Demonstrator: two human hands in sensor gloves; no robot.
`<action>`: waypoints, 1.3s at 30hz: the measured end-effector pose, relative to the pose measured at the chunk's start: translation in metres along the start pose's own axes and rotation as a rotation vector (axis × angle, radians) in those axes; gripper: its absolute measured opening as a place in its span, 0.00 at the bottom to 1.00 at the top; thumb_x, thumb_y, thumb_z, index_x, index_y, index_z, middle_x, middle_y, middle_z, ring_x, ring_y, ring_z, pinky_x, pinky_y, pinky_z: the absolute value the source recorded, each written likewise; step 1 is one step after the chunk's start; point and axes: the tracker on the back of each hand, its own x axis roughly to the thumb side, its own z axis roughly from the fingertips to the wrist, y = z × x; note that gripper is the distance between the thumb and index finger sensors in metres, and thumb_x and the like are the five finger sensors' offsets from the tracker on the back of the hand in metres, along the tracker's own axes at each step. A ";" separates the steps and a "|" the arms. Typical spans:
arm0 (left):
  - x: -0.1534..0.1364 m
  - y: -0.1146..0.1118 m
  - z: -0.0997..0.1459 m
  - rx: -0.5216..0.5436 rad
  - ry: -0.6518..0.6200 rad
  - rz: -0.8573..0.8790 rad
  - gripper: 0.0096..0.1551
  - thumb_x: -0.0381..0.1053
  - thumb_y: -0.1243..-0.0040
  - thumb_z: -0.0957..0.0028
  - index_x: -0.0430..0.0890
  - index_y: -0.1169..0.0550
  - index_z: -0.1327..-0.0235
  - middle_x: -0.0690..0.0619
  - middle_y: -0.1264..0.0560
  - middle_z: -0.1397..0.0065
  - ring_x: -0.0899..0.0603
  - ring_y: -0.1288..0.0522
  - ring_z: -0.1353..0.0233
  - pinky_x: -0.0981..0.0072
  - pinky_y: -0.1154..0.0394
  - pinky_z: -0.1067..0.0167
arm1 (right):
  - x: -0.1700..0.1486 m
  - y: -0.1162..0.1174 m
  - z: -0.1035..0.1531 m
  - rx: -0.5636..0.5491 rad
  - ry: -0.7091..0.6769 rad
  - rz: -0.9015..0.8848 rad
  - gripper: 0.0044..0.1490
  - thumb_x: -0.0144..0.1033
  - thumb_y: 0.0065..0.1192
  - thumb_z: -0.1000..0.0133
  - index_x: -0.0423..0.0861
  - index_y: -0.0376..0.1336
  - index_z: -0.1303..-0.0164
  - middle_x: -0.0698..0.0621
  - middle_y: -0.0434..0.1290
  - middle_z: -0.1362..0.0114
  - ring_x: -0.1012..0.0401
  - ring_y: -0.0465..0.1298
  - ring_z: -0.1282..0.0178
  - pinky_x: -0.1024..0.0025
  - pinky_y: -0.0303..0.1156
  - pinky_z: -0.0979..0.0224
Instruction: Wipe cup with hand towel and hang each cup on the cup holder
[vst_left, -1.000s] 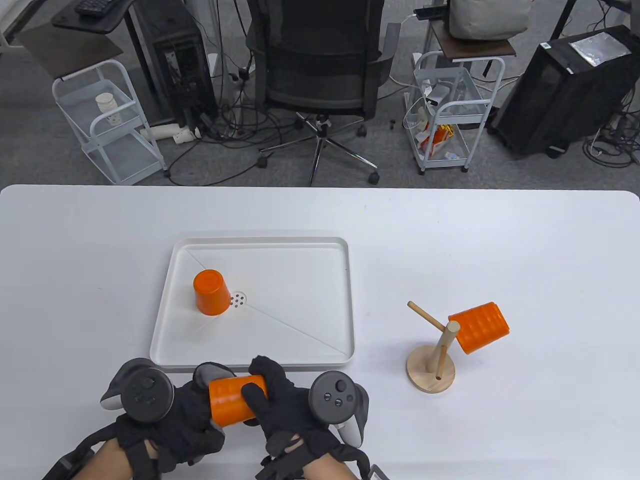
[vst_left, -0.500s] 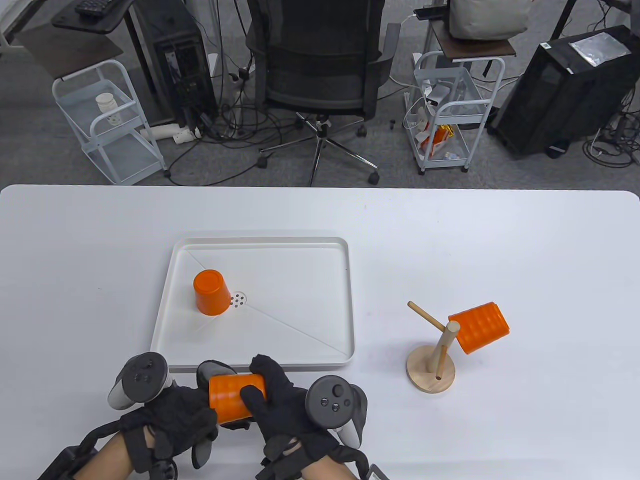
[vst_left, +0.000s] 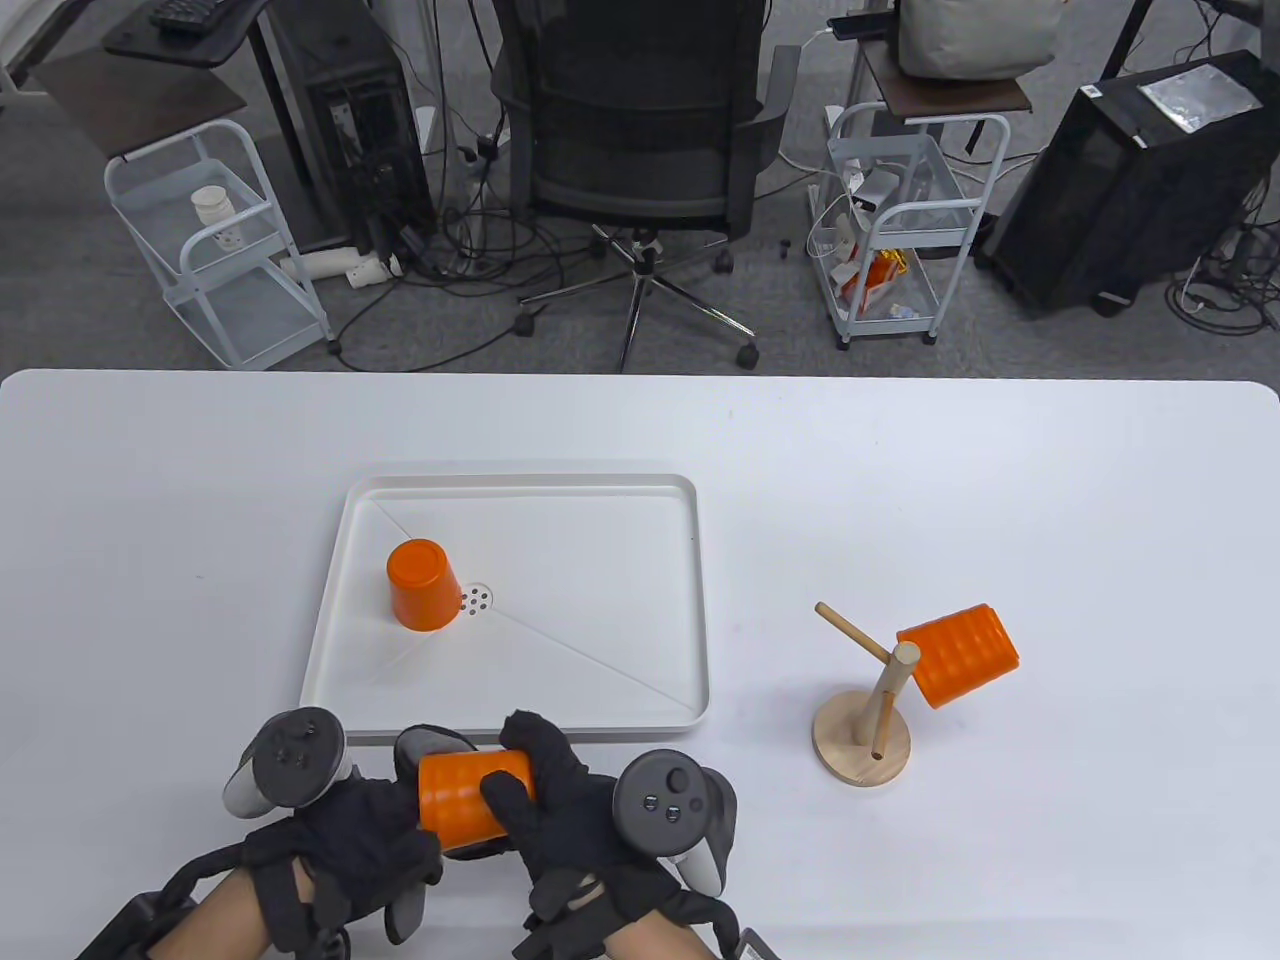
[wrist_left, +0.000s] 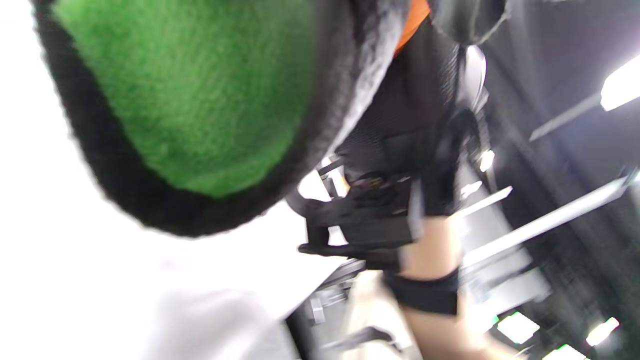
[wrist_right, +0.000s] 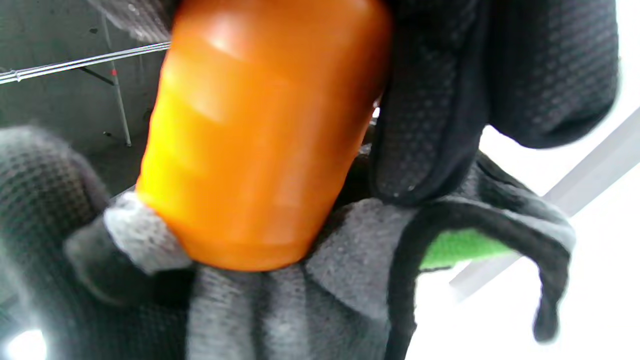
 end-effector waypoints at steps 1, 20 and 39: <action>0.004 0.000 0.001 -0.011 0.013 -0.093 0.48 0.79 0.59 0.55 0.62 0.43 0.19 0.65 0.46 0.11 0.28 0.47 0.18 0.26 0.47 0.28 | 0.000 0.000 0.000 0.008 0.006 -0.001 0.49 0.60 0.50 0.46 0.34 0.50 0.28 0.29 0.72 0.37 0.48 0.87 0.62 0.46 0.83 0.52; -0.013 -0.006 -0.003 0.035 -0.070 0.287 0.52 0.83 0.68 0.54 0.58 0.46 0.17 0.62 0.47 0.11 0.27 0.45 0.19 0.28 0.42 0.31 | 0.006 -0.001 0.000 -0.005 -0.113 0.085 0.47 0.59 0.48 0.45 0.41 0.44 0.25 0.33 0.65 0.29 0.48 0.83 0.54 0.45 0.79 0.45; -0.024 0.018 0.033 0.389 -0.129 0.440 0.58 0.83 0.72 0.56 0.51 0.55 0.17 0.47 0.57 0.11 0.22 0.41 0.22 0.26 0.39 0.33 | 0.000 -0.014 -0.004 -0.087 -0.140 0.060 0.47 0.55 0.55 0.45 0.48 0.40 0.24 0.36 0.56 0.22 0.43 0.78 0.41 0.41 0.73 0.33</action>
